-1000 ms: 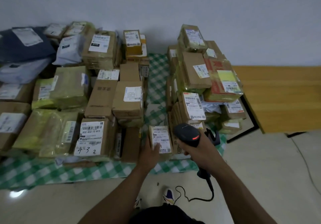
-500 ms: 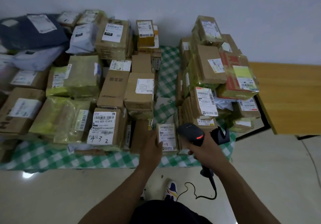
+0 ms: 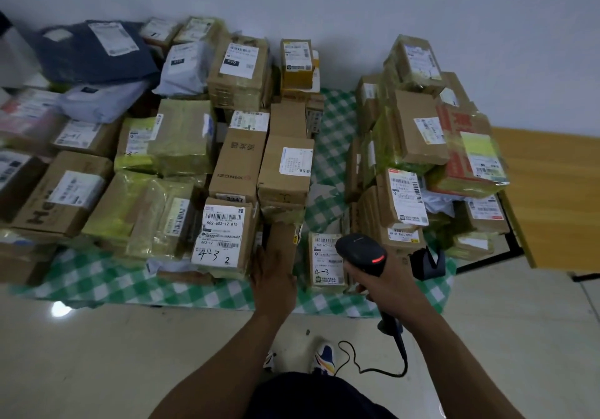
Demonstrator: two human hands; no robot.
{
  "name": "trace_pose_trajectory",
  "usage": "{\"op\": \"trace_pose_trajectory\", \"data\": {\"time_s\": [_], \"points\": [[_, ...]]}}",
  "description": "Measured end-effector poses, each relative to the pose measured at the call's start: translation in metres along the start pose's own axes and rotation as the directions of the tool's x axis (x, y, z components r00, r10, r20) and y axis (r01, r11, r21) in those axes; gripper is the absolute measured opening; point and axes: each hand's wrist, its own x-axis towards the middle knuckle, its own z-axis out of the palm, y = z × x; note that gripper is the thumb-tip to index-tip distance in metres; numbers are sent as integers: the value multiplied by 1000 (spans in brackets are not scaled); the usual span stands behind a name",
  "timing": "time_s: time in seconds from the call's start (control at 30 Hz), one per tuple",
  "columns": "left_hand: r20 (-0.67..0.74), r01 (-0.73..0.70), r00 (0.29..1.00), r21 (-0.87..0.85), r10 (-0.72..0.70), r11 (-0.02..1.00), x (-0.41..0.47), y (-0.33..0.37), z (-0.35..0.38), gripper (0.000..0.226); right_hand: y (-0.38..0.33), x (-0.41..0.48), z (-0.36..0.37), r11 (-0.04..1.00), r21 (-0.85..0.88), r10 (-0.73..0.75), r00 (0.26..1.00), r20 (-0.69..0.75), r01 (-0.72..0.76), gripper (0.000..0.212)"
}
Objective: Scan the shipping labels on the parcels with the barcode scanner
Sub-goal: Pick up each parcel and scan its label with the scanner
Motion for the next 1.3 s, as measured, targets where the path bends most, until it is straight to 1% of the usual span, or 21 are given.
{"op": "trace_pose_trajectory", "data": {"time_s": [0.03,0.1,0.17,0.2,0.27,0.3,0.33,0.4,0.47,0.57,0.73,0.9,0.97,1.0,1.03,1.07,1.1,1.13,1.17,1.23,1.3], "points": [[-23,-15,1000,-25,15,1000,0,3,-7,69,-1,0,-1,1000,4,-1,1000,-7,1,17],[-74,-113,992,-163,102,980,2,17,-31,62,0,4,-3,1000,7,-5,1000,-26,6,17],[-186,-230,967,-328,176,916,8,40,-66,52,-1,8,-7,1000,13,-11,999,-48,12,22],[-263,-280,946,-365,191,888,12,53,-86,50,0,10,-9,1000,13,-14,999,-52,14,28],[-415,-353,888,-344,197,870,25,76,-123,50,-4,12,-11,999,27,-15,998,-64,17,37],[-469,-357,862,-297,190,885,35,84,-138,53,-6,13,-12,999,39,-26,997,-67,29,35],[-477,-313,864,-259,161,914,47,91,-152,58,-8,13,-13,998,47,-36,997,-63,39,31],[-375,-154,924,-199,70,968,72,97,-170,77,-10,13,-14,997,45,-53,997,-59,56,28],[-201,-36,980,-121,11,992,91,96,-177,97,-10,14,-14,998,38,-53,997,-62,56,33],[-15,7,1000,-41,-8,999,100,90,-174,104,-8,16,-14,997,51,-58,995,-78,62,37],[-3,53,999,-48,-53,997,97,87,-171,101,-17,12,-18,996,63,-65,995,-71,70,24],[-141,27,987,-289,-71,957,67,95,-193,87,-27,9,-27,983,139,-107,988,-110,122,29],[-132,7,988,-491,-82,871,44,96,-192,82,-30,9,-30,971,193,-112,979,-168,144,37],[-91,2,993,-639,-78,770,31,97,-191,81,-32,8,-30,965,210,-112,972,-208,156,45],[-47,1,997,-780,-60,625,18,97,-189,79,-33,7,-30,960,217,-119,962,-246,175,53],[-8,9,999,-880,-35,476,6,97,-185,75,-36,5,-28,953,231,-129,952,-279,197,59],[17,19,1000,-925,-8,381,-4,96,-180,70,-36,4,-27,942,253,-139,943,-301,219,64],[34,26,999,-940,16,339,-12,95,-176,67,-39,2,-26,933,275,-139,937,-320,233,63],[40,26,999,-938,33,346,-17,93,-171,65,-41,-1,-25,924,291,-146,931,-335,249,57],[31,17,999,-925,32,380,-25,88,-162,65,-47,-6,-25,902,326,-161,922,-351,282,46],[21,7,999,-898,27,441,-30,84,-158,70,-50,-9,-26,888,341,-188,919,-348,310,45]]}}
